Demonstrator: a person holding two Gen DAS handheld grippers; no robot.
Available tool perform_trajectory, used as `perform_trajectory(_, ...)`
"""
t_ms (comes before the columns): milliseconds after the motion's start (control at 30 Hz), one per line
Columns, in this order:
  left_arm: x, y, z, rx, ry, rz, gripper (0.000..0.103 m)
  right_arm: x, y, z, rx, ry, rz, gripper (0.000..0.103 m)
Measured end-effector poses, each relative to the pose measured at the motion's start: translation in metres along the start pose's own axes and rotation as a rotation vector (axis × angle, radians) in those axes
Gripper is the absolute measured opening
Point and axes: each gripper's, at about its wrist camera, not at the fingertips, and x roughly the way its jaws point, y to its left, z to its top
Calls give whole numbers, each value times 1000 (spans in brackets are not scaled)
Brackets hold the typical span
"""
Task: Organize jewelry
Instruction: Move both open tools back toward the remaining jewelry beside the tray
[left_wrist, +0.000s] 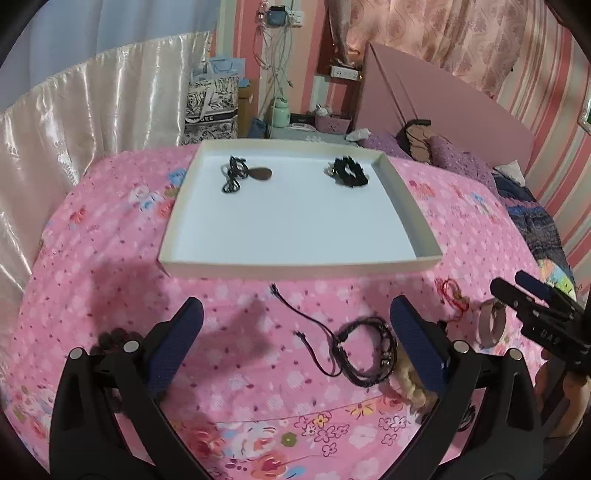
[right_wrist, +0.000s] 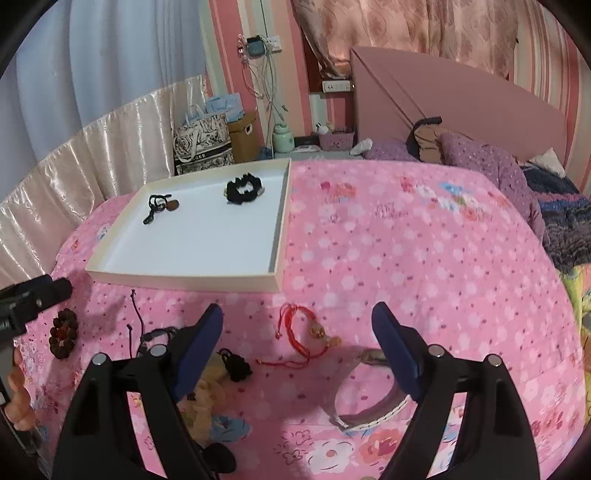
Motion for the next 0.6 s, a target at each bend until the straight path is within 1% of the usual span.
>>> perform_trajectory(133,13,-2,-8,12,1,28,100,8,-4,-7,12,12,10,82)
perform_trajectory(200,22,-2,-11,8,21,28,100,12,-2,-10,0,27,1,82)
perform_trajectory(267,30,-1,-13,7,34,32,100,15,2,-14,-17,39,-5,77)
perform_trajectory(367,40,-4,-18,23,46,49,100,23,7,-18,-32,61,13,74)
perform_trajectory(500,46,-10,-22,48,42,56,100,31,17,-26,-71,91,16,72)
perform_trajectory(600,57,-14,-25,64,69,55,97,38,22,-30,-94,117,23,66)
